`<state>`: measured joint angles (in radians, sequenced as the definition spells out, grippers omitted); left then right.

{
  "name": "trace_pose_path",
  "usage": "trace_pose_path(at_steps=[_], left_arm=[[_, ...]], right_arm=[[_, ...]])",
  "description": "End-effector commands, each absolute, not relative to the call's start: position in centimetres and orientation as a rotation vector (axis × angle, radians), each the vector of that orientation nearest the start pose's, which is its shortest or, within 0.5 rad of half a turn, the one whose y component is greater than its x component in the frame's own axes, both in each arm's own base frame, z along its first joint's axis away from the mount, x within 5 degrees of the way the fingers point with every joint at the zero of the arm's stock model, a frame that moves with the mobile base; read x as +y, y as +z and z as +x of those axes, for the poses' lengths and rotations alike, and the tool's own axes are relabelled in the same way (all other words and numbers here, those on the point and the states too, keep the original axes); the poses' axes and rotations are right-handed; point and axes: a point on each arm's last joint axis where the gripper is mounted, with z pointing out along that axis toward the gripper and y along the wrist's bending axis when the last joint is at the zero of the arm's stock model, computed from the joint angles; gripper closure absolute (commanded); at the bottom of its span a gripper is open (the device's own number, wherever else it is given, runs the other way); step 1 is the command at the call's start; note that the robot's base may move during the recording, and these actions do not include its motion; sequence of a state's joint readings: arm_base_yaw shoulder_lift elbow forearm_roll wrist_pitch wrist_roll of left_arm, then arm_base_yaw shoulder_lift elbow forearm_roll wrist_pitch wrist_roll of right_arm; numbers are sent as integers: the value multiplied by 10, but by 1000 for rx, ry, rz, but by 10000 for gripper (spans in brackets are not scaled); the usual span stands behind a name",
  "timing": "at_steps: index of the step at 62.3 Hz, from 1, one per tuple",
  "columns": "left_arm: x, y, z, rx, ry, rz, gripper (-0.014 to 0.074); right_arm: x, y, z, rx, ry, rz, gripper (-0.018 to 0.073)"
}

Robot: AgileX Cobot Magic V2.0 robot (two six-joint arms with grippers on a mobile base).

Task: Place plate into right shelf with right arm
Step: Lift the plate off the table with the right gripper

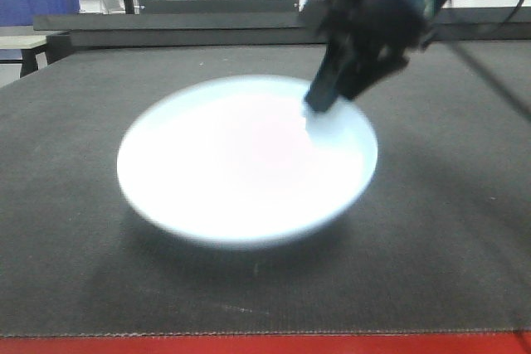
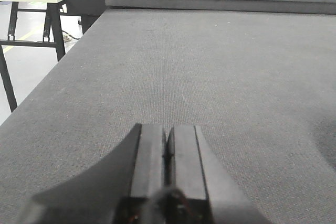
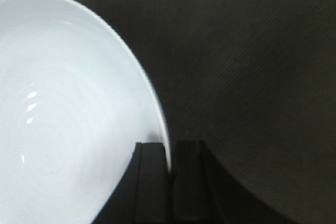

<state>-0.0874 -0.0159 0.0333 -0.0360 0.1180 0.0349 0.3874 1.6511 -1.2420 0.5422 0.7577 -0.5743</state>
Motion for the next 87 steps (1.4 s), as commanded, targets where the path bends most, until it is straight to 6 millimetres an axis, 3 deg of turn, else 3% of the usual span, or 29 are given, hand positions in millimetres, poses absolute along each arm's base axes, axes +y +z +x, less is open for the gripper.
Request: trace_pose_path(at_steps=[1, 12, 20, 32, 52, 63, 74, 87], left_arm=[[-5, 198, 56, 1533, -83, 64, 643], [-5, 198, 56, 1533, -83, 64, 643], [-5, 198, 56, 1533, -83, 64, 643], [-5, 198, 56, 1533, -83, 64, 643], [-5, 198, 56, 1533, -83, 64, 643], [-5, 198, 56, 1533, -83, 64, 643], [-5, 198, 56, 1533, -83, 64, 643], [-5, 198, 56, 1533, -83, 64, 643]], right_arm=[[148, 331, 300, 2256, 553, -718, 499], [122, 383, 266, 2113, 521, -634, 499], [105, 412, 230, 1986, 465, -616, 499], [79, 430, 164, 1784, 445, -495, 499], [41, 411, 76, 1485, 395, -364, 499], [23, 395, 41, 1299, 364, -274, 499], [11, 376, 27, 1157, 330, -180, 499], [11, 366, 27, 1167, 328, -179, 499]])
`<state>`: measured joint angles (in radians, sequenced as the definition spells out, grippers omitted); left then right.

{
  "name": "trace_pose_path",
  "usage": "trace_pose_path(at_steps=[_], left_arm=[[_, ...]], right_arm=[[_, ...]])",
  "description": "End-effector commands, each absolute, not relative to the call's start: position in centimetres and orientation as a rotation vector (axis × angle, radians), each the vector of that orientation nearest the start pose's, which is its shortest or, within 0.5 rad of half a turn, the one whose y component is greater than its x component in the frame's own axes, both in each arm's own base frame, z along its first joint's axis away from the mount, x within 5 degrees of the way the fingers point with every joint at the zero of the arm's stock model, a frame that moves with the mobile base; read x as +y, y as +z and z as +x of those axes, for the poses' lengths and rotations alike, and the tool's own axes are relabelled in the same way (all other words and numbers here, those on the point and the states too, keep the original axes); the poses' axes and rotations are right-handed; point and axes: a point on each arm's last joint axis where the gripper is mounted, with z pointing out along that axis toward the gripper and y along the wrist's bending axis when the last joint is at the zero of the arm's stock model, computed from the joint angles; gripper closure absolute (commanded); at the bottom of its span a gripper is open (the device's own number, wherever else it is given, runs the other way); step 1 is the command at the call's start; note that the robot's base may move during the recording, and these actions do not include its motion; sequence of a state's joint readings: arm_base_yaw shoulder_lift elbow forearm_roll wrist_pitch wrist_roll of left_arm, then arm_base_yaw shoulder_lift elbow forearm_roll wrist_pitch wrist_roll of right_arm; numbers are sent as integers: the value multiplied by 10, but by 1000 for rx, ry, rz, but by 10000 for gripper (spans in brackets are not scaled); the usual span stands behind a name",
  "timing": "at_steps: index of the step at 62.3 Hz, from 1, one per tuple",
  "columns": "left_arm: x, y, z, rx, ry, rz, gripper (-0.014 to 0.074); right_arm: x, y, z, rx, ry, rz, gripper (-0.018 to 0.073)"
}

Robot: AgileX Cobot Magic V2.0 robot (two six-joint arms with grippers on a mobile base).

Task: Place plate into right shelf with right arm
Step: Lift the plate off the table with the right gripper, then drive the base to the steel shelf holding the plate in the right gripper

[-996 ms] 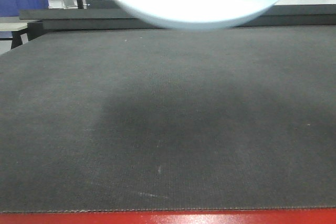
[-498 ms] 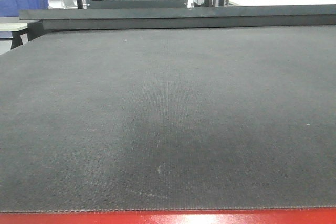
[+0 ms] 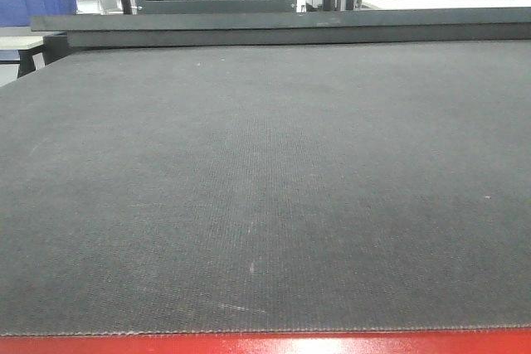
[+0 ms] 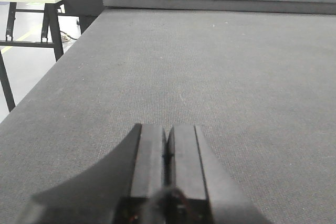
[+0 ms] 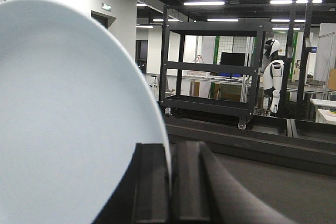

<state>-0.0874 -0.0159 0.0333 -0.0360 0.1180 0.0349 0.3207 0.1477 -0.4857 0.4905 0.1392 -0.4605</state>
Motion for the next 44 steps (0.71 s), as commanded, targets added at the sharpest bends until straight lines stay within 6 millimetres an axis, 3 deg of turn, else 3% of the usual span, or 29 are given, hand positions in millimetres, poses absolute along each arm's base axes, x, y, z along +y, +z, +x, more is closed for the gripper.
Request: trace_pose_path(at_steps=[1, 44], left_arm=[[-5, 198, 56, 1533, -83, 64, 643], [-5, 198, 56, 1533, -83, 64, 643]], right_arm=[[11, 366, 27, 1169, 329, -181, 499], [11, 366, 27, 1168, 328, -180, 499]])
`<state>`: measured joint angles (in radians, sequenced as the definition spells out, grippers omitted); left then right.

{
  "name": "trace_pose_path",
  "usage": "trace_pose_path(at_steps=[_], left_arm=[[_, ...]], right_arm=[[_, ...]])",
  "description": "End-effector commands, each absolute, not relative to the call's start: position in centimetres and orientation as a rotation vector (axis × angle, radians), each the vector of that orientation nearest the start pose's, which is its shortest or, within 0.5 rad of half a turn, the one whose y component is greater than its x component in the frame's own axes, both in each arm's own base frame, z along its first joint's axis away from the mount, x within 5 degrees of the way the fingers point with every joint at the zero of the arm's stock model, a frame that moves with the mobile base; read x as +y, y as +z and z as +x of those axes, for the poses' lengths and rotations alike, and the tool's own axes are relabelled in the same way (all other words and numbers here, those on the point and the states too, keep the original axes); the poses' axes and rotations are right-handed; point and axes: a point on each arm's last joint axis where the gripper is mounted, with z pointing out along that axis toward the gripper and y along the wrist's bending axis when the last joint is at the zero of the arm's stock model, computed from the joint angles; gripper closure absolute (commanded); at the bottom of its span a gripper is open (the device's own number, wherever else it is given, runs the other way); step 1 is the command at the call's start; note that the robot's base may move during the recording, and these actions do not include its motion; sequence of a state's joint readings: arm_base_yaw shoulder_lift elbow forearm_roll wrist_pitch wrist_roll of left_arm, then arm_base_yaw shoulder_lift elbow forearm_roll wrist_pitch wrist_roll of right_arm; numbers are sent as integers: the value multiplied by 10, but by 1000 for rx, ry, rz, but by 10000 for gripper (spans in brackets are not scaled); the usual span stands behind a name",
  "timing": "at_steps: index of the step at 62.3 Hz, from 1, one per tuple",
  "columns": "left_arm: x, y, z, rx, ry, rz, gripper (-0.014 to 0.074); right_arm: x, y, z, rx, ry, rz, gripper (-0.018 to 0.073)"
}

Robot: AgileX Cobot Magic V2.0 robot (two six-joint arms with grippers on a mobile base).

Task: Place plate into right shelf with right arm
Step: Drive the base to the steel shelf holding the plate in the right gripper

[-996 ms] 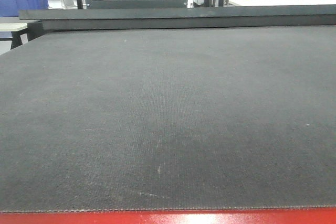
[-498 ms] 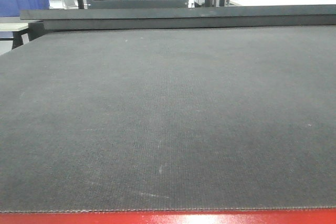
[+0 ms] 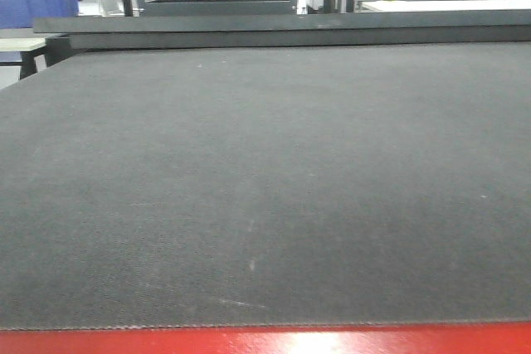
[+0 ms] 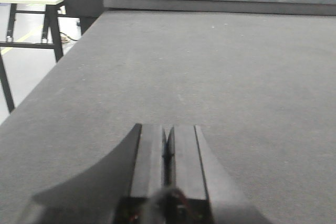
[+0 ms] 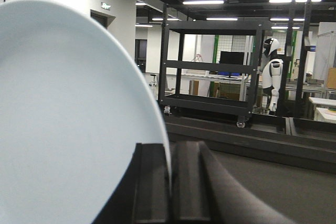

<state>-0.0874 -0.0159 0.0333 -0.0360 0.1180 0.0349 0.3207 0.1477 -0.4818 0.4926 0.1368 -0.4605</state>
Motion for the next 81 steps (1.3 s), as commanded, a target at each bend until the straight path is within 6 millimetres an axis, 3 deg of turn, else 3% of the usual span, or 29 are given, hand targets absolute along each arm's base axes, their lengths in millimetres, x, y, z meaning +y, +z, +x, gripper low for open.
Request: trace_pose_path(at_steps=[1, 81], left_arm=[[-5, 198, 56, 1533, -83, 64, 643], [-5, 198, 56, 1533, -83, 64, 643]], right_arm=[[11, 366, 27, 1168, 328, -180, 499], [11, 367, 27, 1167, 330, -180, 499]])
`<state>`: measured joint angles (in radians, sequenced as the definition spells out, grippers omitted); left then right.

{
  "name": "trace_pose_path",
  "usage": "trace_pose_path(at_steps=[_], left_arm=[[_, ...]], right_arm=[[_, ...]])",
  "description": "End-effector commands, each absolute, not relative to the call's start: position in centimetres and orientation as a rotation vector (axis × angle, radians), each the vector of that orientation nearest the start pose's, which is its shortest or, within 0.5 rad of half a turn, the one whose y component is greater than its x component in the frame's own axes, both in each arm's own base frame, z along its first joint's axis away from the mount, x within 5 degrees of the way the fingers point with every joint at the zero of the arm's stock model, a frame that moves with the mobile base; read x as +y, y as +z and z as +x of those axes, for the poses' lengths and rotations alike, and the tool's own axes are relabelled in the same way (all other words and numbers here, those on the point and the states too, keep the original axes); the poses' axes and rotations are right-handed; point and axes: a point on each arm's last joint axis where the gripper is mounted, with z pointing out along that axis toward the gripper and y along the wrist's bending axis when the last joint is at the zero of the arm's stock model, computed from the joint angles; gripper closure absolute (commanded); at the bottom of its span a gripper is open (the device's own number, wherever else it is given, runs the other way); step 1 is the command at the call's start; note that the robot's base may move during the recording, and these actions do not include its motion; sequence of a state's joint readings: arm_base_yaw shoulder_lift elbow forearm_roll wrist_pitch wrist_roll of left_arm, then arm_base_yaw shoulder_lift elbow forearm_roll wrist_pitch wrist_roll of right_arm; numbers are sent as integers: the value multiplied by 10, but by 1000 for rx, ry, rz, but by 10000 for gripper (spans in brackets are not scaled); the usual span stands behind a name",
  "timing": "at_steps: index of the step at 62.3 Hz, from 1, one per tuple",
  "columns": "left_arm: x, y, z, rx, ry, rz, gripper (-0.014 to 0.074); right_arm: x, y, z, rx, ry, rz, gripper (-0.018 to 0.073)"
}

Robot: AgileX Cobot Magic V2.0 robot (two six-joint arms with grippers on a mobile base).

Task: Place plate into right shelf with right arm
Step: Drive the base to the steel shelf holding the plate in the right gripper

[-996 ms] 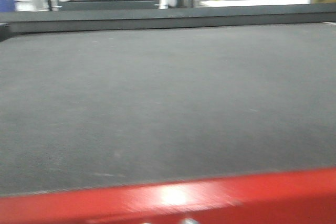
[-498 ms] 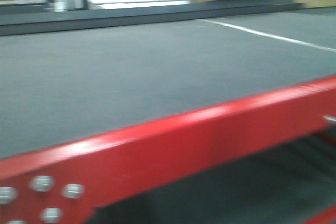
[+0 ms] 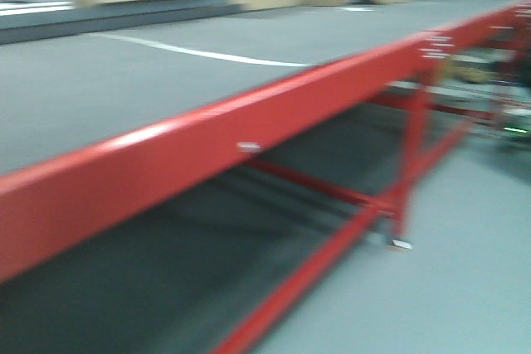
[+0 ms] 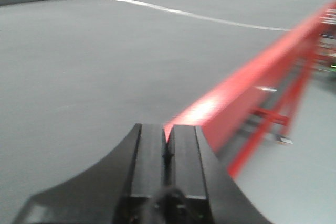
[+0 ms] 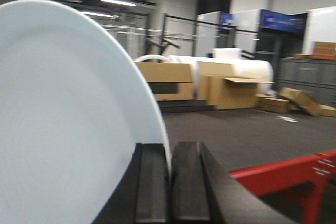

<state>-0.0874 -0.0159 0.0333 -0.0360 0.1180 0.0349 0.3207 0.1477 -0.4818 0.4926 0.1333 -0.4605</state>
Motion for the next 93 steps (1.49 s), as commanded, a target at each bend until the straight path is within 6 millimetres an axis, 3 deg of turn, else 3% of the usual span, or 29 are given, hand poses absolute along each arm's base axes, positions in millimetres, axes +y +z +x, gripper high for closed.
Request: trace_pose_path(at_steps=[1, 93], left_arm=[[-5, 198, 56, 1533, -83, 64, 643], [-5, 198, 56, 1533, -83, 64, 643]], right_arm=[[11, 367, 27, 1167, 330, -180, 499], [11, 367, 27, 1166, 330, -180, 499]])
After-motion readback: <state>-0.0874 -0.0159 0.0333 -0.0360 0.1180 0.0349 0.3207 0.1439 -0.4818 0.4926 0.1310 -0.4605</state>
